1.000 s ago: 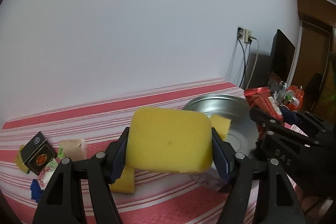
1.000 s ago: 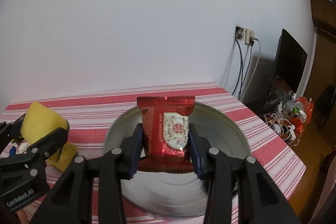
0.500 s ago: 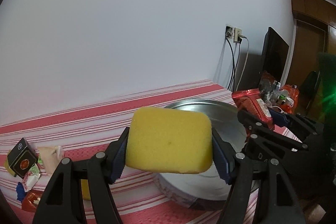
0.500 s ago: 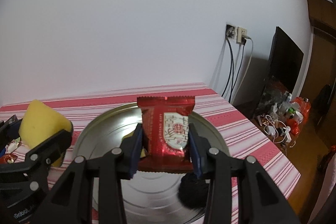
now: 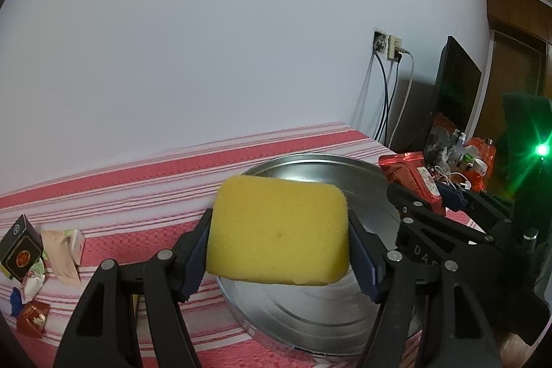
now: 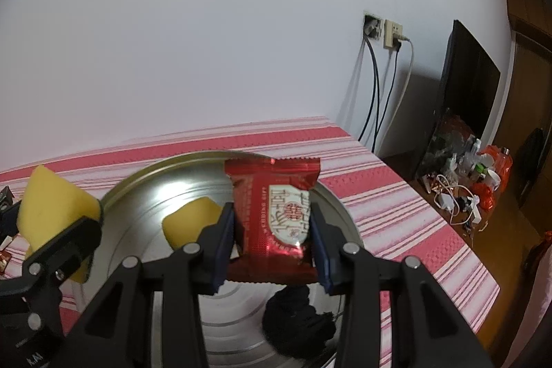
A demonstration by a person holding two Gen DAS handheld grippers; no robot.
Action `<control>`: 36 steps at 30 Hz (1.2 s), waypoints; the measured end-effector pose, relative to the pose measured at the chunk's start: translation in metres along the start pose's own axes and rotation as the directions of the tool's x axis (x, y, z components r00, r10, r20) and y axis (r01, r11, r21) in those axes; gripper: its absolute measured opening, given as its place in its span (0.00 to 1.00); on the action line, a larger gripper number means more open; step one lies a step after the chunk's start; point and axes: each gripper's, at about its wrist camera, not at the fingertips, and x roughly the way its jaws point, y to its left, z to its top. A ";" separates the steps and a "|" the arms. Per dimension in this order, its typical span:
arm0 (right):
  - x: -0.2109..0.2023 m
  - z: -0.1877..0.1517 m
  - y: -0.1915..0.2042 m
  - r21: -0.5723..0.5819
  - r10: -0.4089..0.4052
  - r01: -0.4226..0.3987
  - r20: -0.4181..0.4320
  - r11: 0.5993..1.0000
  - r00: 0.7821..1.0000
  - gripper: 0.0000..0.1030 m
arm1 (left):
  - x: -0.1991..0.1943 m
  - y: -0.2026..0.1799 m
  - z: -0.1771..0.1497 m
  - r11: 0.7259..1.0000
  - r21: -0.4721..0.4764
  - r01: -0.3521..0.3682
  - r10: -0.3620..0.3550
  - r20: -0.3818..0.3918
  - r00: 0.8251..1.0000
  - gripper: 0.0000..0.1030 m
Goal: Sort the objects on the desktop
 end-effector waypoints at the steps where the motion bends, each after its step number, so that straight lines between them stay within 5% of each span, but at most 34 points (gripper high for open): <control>1: 0.001 0.000 -0.001 -0.001 0.000 0.000 -0.002 1.000 1.000 0.40 | 0.001 0.000 0.000 1.000 -0.001 -0.001 0.001 -0.002 1.000 0.70; 36: 0.020 -0.002 0.001 -0.021 -0.002 0.001 -0.030 1.000 1.000 0.40 | 0.023 -0.004 -0.004 1.000 -0.020 -0.010 0.009 -0.034 0.999 0.70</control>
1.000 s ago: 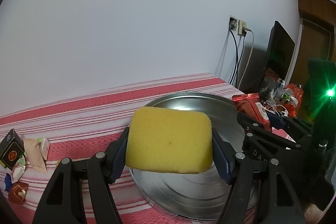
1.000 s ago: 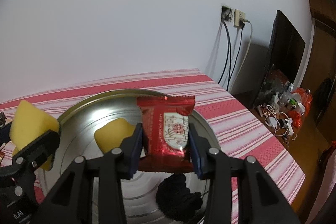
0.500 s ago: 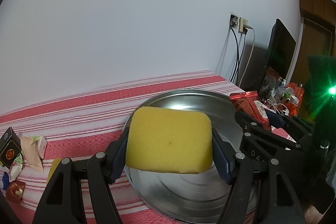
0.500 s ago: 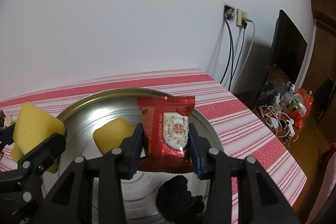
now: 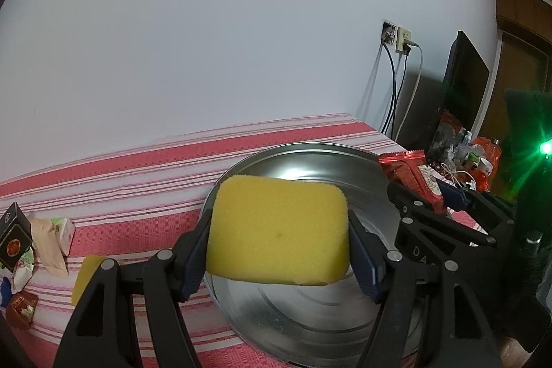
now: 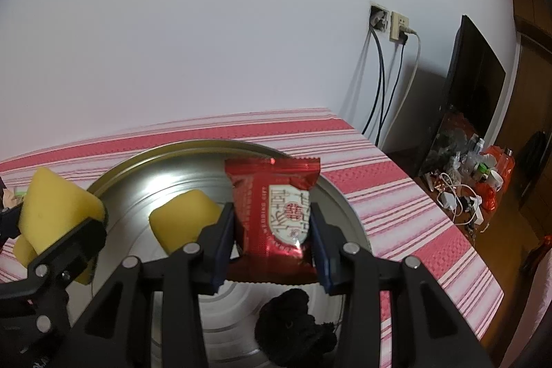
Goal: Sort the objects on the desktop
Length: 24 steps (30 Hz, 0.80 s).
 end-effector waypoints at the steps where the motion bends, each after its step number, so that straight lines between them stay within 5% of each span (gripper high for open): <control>1: 0.000 0.000 0.000 -0.001 0.000 0.000 0.000 1.000 1.000 0.40 | 0.001 0.000 0.000 1.000 -0.001 -0.001 0.001 -0.001 1.000 0.70; 24: 0.003 0.000 0.001 -0.006 -0.026 0.026 -0.002 1.000 1.000 0.40 | 0.007 0.001 -0.001 1.000 -0.010 0.006 -0.006 -0.009 1.000 0.70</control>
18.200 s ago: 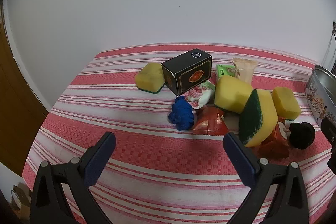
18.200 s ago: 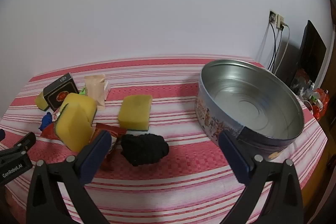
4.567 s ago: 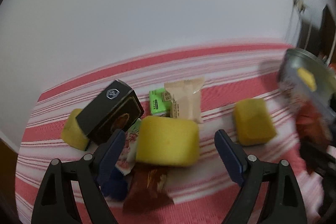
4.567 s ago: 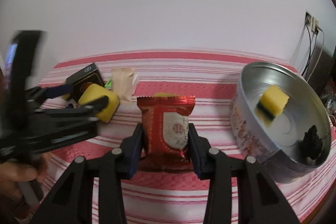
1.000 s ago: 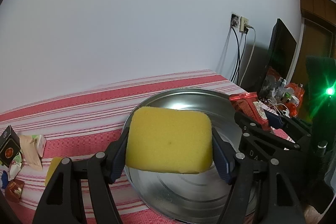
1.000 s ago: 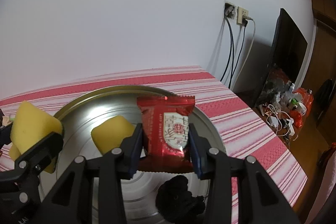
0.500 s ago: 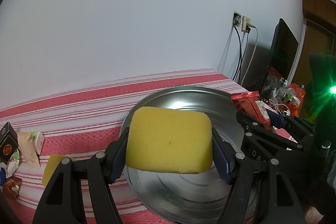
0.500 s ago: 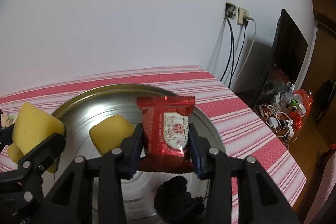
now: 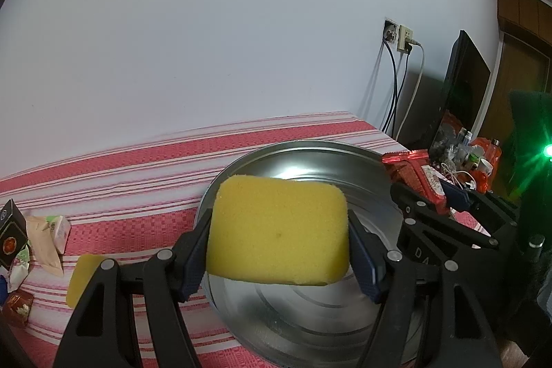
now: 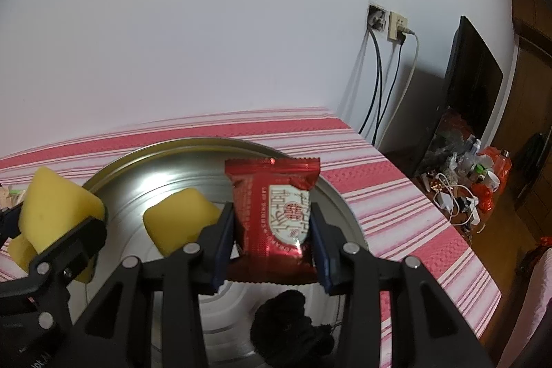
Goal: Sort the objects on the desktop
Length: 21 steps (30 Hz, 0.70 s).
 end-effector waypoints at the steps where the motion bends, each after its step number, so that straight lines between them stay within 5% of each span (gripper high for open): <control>1: -0.001 0.000 0.000 -0.001 -0.003 0.003 0.002 1.000 1.000 0.40 | 0.000 0.000 0.000 1.000 -0.001 0.000 0.000 0.000 1.000 0.70; 21: 0.003 0.000 0.000 0.007 0.019 -0.019 -0.012 1.000 1.000 0.40 | -0.002 0.001 -0.002 1.000 -0.006 -0.002 0.002 0.003 1.000 0.70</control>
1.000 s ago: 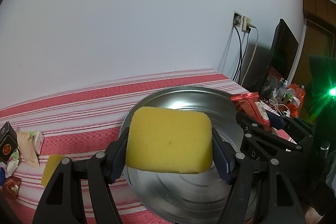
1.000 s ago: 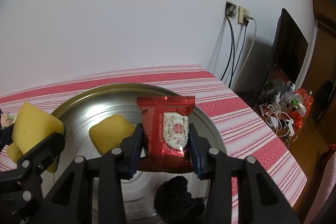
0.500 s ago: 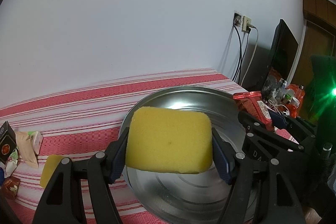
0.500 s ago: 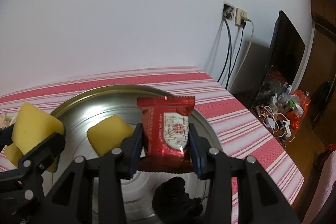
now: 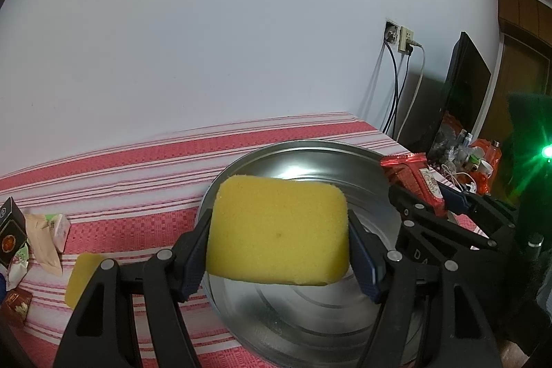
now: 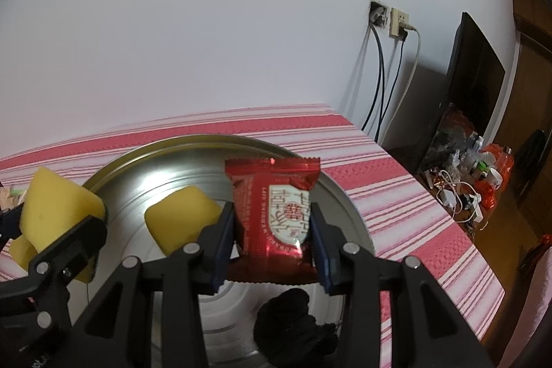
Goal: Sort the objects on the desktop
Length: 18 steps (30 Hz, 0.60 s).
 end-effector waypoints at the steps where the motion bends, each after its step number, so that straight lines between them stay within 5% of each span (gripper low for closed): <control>1: 0.000 0.000 0.000 0.001 0.000 0.000 0.000 1.000 1.000 0.40 | 0.000 0.000 0.000 1.000 0.000 0.000 0.000 -0.001 1.000 0.70; 18: 0.000 0.001 0.000 -0.002 -0.007 0.007 0.001 1.000 1.000 0.40 | 0.001 0.000 0.000 1.000 -0.001 0.004 -0.004 -0.001 1.000 0.70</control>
